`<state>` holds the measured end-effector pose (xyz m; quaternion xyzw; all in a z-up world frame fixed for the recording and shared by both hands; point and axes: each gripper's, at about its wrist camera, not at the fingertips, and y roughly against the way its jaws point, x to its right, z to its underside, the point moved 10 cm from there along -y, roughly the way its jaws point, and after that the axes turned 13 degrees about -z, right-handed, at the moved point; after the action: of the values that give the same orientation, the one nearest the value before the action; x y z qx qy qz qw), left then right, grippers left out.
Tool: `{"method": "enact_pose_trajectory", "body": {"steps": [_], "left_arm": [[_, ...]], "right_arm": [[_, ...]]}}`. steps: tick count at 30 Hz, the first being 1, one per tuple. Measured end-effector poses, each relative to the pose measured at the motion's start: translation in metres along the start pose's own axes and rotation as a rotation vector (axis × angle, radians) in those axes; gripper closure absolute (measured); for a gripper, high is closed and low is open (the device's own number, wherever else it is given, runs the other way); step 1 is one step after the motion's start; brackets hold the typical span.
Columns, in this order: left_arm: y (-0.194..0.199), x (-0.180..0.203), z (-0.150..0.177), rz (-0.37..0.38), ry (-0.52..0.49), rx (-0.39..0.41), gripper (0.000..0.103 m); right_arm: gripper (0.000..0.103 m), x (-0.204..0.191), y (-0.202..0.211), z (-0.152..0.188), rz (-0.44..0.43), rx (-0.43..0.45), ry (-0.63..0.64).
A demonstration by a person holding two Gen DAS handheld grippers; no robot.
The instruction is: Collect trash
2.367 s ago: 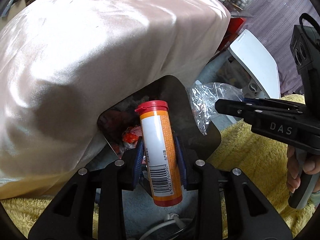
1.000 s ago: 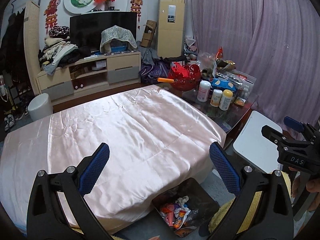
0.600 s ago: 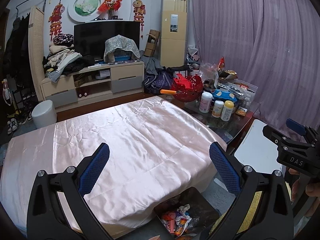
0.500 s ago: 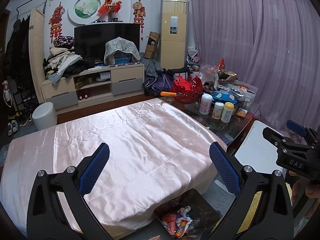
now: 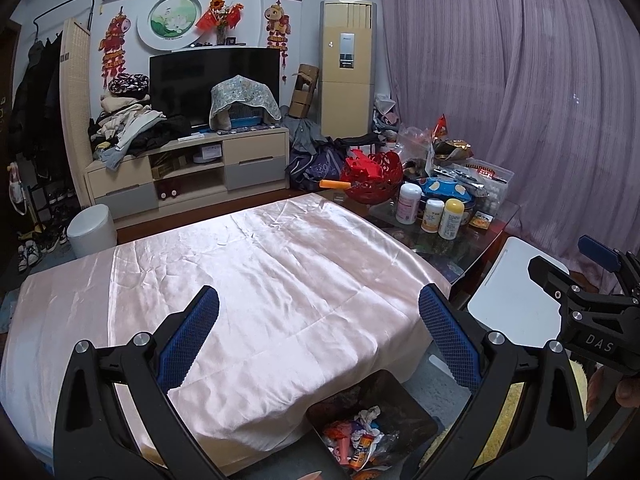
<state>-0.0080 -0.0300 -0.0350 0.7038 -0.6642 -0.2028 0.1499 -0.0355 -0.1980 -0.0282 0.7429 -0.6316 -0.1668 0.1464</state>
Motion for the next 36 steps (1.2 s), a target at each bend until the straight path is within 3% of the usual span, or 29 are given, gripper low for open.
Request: {"method": "enact_pose_trajectory", "body": {"steps": [36], "left_arm": [[0.011,0.016,-0.002,0.003,-0.003,-0.003,0.008]], "right_arm": [[0.003,-0.002,0.003,0.006,-0.005,-0.004,-0.024]]}}
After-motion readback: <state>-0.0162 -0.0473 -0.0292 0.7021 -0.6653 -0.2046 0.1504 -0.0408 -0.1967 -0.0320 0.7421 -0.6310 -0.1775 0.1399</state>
